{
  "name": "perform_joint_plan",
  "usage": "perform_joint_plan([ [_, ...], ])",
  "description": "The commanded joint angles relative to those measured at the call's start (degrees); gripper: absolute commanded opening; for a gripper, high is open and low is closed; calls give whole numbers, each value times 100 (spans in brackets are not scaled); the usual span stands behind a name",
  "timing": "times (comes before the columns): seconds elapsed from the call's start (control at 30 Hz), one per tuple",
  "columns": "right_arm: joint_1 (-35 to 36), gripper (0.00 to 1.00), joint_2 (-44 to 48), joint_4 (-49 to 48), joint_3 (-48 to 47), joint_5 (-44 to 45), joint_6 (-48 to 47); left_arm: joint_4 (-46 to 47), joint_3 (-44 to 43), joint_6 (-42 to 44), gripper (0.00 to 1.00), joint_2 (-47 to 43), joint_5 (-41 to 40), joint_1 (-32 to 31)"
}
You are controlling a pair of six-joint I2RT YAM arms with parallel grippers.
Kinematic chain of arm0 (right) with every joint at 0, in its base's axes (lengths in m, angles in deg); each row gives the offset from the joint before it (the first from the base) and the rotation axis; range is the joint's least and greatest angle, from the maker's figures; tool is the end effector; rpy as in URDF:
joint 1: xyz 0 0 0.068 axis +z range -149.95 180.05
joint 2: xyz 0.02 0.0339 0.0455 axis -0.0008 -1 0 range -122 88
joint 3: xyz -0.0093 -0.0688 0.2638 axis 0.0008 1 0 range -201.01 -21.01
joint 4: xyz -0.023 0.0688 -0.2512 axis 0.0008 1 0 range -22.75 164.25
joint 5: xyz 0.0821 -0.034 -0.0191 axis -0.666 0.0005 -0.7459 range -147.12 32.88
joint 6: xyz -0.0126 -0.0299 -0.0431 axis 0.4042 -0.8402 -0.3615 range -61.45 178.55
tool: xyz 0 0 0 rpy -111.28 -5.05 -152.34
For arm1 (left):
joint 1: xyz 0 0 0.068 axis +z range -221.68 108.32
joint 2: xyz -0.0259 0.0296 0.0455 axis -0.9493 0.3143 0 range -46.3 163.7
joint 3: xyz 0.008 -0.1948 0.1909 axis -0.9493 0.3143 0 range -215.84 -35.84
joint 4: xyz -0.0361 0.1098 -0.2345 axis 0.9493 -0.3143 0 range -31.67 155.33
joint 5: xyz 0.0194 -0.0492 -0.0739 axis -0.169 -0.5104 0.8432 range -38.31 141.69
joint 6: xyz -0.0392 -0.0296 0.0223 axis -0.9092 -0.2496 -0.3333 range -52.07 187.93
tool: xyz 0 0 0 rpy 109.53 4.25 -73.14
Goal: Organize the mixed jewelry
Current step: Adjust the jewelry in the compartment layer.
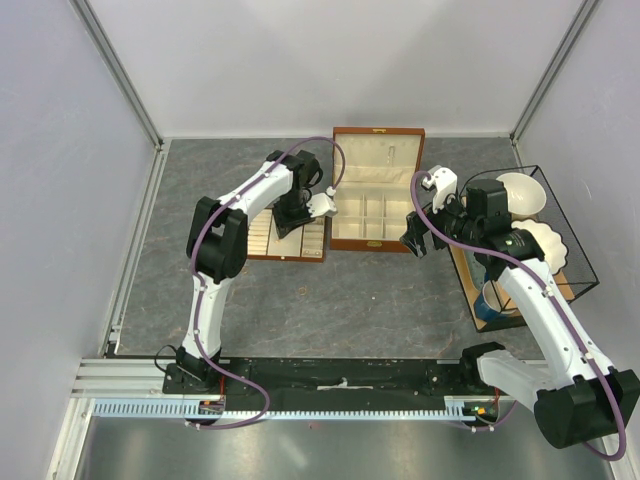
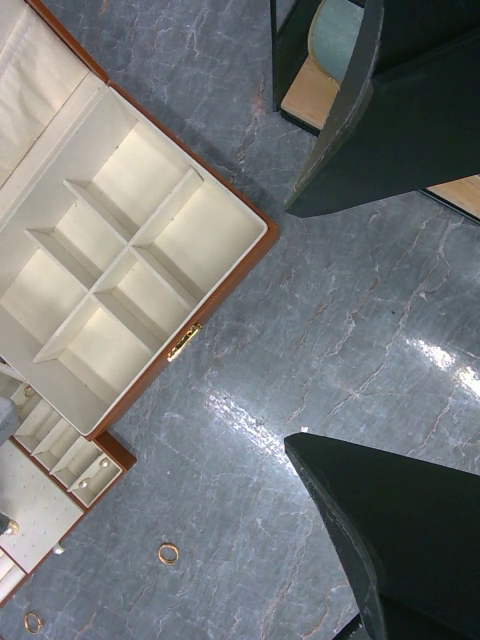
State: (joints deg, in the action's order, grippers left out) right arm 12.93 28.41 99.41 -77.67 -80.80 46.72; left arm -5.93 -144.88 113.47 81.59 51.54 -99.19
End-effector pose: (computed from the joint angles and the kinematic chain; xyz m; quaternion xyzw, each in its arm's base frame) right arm 0.2125 0.0632 0.3272 -0.2783 0.8281 0.1862 0.4496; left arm 0.3841 -0.2000 0.1899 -0.5952 -0.8036 -0.0011 0.0013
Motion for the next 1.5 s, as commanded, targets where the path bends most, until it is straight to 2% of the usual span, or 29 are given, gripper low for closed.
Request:
perform_joint_plan([
  [0.0, -14, 98, 97, -114, 6, -40, -29, -72, -153, 183, 1, 157, 155, -44],
  [1.47, -14, 98, 123, -114, 15, -40, -38, 69, -329, 183, 2, 218, 32, -27],
])
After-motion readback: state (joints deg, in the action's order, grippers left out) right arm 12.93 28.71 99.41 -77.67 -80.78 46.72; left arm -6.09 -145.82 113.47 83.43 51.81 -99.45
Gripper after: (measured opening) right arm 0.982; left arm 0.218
